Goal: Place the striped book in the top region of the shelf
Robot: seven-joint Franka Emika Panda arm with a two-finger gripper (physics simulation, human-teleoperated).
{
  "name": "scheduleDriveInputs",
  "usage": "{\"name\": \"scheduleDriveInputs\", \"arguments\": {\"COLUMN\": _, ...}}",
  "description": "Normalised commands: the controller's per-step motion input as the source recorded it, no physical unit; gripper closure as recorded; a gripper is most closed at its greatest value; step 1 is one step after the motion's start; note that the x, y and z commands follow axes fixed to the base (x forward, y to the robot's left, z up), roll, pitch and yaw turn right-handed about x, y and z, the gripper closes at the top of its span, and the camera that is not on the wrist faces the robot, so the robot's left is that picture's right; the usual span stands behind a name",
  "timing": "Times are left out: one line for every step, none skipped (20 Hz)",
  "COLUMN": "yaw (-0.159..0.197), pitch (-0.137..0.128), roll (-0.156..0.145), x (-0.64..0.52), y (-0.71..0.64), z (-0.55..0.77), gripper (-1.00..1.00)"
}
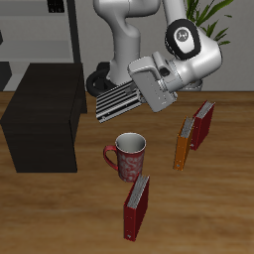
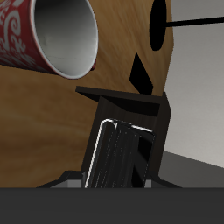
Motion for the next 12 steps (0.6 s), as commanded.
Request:
{"name": "scheduleDriveInputs", "arguments": {"yaw": 0.002, "pitch": -0.080, "roll": -0.019, "x": 0.00, "y": -0.08, "z": 0.02, "gripper": 1.00}}
{"name": "scheduleDriveInputs", "arguments": {"yaw": 0.060, "pitch": -0.010, "roll": 0.047, "x": 0.13, "y": -0.10, "z": -0.14, "gripper": 1.00}}
{"name": "scheduleDriveInputs", "arguments": {"yaw": 0.000, "pitch": 0.000, "roll": 0.000, "x": 0.05, "y": 0.01, "z": 0.01, "gripper": 1.00}}
{"name": "scheduleDriveInputs", "arguments": {"yaw": 0.024, "pitch": -0.048, "roll": 0.016, "x": 0.01, "y": -0.03, "z": 0.00, "gripper": 1.00}}
{"name": "scheduleDriveInputs", "arguments": {"yaw": 0.000, "pitch": 0.000, "roll": 0.000, "x": -0.01, "y": 0.00, "z": -0.01, "gripper": 1.00}}
{"name": "scheduleDriveInputs", "arguments": {"yaw": 0.008, "pitch": -0.048, "roll": 0.022, "x": -0.13, "y": -0.06, "z": 0.05, "gripper": 1.00}}
{"name": "scheduleDriveInputs", "arguments": {"yaw": 0.000, "pitch": 0.000, "roll": 0.000, "x": 0.05, "y": 0.02, "z": 0.01, "gripper": 1.00}}
{"name": "scheduleDriveInputs", "arguments": {"yaw": 0.053, "pitch": -0.029, "roll": 0.042, "x": -0.07, "y": -0.03, "z": -0.13, "gripper": 1.00}}
{"name": "scheduleDriveInputs", "arguments": {"yaw": 0.001, "pitch": -0.029, "roll": 0.000, "x": 0.00, "y": 0.00, "z": 0.01, "gripper": 1.00}}
{"name": "scheduleDriveInputs", "arguments": {"yaw": 0.001, "pitch": 0.007, "roll": 0.025, "x": 0.07, "y": 0.01, "z": -0.03, "gripper": 1.00}}
{"name": "scheduleDriveInputs", "arguments": {"yaw": -0.002, "pitch": -0.019, "roll": 0.006, "x": 0.12, "y": 0.00, "z": 0.00, "gripper": 1.00}}
{"name": "scheduleDriveInputs", "arguments": {"yaw": 0.014, "pitch": 0.005, "roll": 0.020, "x": 0.03, "y": -0.02, "z": -0.05, "gripper": 1.00}}
